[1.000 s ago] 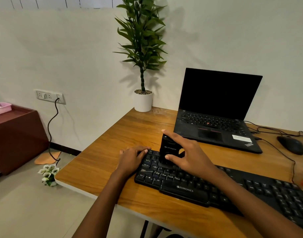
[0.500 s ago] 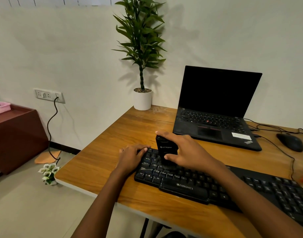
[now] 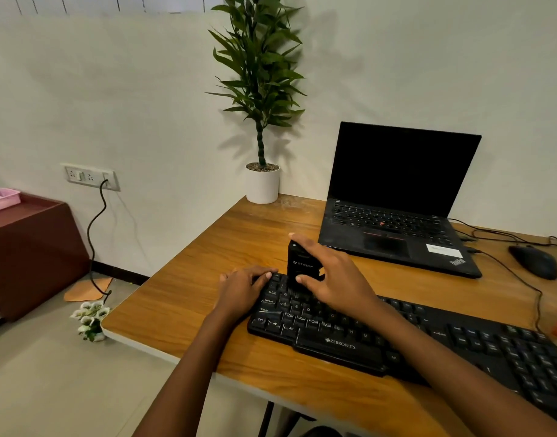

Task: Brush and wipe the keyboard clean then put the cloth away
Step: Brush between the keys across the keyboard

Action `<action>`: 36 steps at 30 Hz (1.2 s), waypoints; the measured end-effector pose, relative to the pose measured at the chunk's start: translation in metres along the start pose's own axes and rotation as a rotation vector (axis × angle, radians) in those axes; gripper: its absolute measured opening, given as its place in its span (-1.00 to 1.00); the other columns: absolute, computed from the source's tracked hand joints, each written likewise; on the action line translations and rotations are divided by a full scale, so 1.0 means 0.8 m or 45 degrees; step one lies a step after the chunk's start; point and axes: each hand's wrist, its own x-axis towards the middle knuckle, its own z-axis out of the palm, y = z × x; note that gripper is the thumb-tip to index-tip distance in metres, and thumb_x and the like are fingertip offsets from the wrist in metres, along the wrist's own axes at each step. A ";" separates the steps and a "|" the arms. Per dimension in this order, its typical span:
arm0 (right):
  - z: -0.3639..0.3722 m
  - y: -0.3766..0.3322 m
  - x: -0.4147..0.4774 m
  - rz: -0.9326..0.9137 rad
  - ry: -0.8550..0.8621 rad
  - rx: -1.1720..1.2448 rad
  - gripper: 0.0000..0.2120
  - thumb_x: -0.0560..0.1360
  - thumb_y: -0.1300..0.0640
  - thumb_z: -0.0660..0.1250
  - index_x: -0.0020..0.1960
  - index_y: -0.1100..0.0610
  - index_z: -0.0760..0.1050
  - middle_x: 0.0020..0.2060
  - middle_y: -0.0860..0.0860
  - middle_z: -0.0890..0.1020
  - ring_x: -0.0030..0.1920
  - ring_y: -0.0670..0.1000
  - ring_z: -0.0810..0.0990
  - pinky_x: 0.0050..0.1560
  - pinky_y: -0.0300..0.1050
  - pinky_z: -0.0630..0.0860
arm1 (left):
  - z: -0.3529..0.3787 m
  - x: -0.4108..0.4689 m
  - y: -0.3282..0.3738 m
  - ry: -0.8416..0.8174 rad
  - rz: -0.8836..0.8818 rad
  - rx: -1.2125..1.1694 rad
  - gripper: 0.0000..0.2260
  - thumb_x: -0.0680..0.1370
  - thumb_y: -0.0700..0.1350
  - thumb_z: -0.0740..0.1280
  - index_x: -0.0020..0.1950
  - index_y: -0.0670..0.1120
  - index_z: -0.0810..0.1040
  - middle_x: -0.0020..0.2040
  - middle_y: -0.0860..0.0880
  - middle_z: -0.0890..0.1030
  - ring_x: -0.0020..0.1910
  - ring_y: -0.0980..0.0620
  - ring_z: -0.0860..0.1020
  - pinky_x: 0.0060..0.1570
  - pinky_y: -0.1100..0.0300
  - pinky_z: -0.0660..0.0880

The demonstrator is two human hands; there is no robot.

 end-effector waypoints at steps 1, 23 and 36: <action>0.002 -0.003 -0.002 -0.011 -0.006 0.057 -0.30 0.44 0.11 0.40 0.44 -0.21 0.14 0.17 0.01 0.54 -0.02 0.00 0.55 -0.16 -0.04 0.60 | 0.000 0.000 0.000 -0.002 0.004 -0.002 -0.78 0.61 0.04 0.18 0.17 0.18 0.57 0.18 0.16 0.59 0.22 0.07 0.45 0.11 0.10 0.07; 0.011 -0.010 0.000 -0.116 -0.011 0.092 -0.30 0.44 0.11 0.39 0.45 -0.19 0.12 0.16 0.04 0.56 -0.07 0.02 0.56 -0.18 -0.03 0.59 | 0.000 -0.001 -0.001 -0.005 0.012 -0.022 -0.79 0.61 0.01 0.18 0.10 0.13 0.60 0.11 0.15 0.62 0.18 0.05 0.48 0.22 0.02 0.13; -0.019 -0.010 0.013 -0.009 -0.272 -0.003 -0.30 0.43 0.13 0.41 0.44 -0.18 0.17 0.30 -0.06 0.46 0.01 -0.09 0.47 -0.08 -0.17 0.47 | -0.001 -0.001 0.002 0.009 0.007 0.006 -0.78 0.61 0.03 0.18 0.15 0.16 0.59 0.16 0.16 0.60 0.20 0.07 0.45 0.09 0.13 0.06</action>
